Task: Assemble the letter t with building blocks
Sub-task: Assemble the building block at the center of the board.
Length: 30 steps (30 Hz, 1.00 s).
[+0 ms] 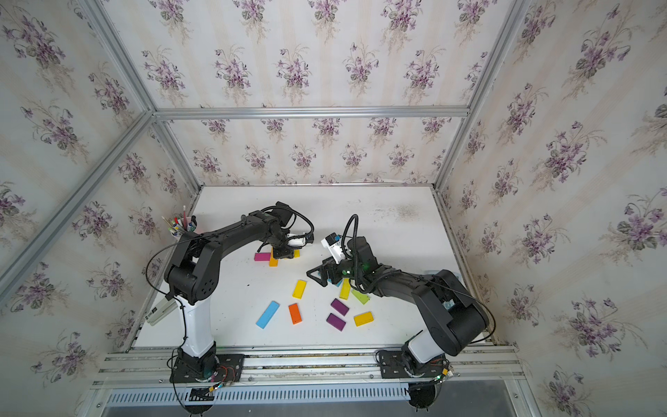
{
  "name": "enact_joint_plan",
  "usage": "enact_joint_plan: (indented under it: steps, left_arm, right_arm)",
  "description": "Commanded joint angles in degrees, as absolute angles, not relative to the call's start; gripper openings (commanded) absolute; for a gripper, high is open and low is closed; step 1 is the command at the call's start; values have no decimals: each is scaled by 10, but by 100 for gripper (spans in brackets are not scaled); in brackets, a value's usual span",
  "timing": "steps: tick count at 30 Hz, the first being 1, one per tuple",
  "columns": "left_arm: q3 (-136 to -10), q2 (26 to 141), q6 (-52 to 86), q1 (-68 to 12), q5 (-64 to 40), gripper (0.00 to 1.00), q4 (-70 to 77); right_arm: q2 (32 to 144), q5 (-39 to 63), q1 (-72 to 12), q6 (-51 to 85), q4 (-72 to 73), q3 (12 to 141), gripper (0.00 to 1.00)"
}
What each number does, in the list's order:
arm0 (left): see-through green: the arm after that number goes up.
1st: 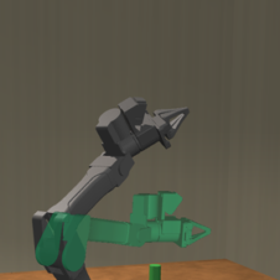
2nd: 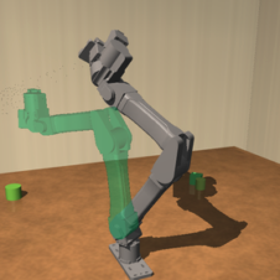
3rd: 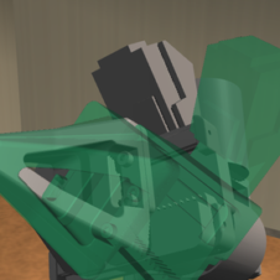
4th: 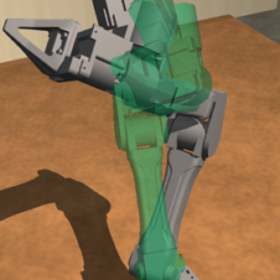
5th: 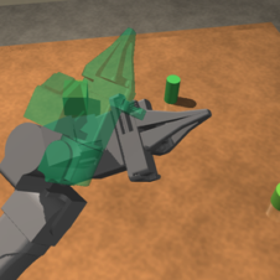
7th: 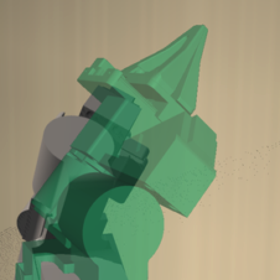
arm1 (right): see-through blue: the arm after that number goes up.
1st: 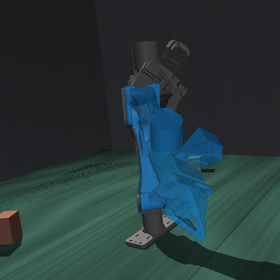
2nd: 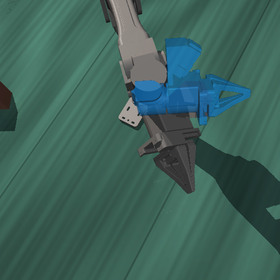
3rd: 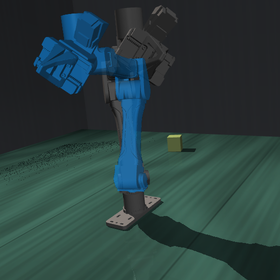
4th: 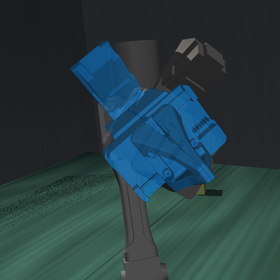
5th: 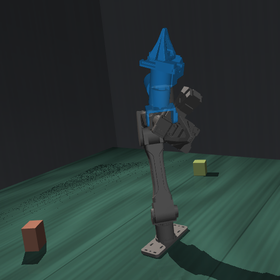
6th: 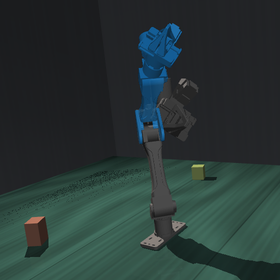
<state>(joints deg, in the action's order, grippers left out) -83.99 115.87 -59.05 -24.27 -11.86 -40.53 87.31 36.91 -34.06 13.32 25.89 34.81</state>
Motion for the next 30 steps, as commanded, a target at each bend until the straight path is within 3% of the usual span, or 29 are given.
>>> enact_joint_plan:
  steps: [1, 30]
  left_arm:
    - [-841, 1163, -602, -243, -108, 28, -407]
    - [-819, 1169, -645, -241, -65, 28, -404]
  right_arm:
    - [874, 379, -340, 129, 269, 351, 100]
    - [887, 395, -340, 130, 267, 357, 100]
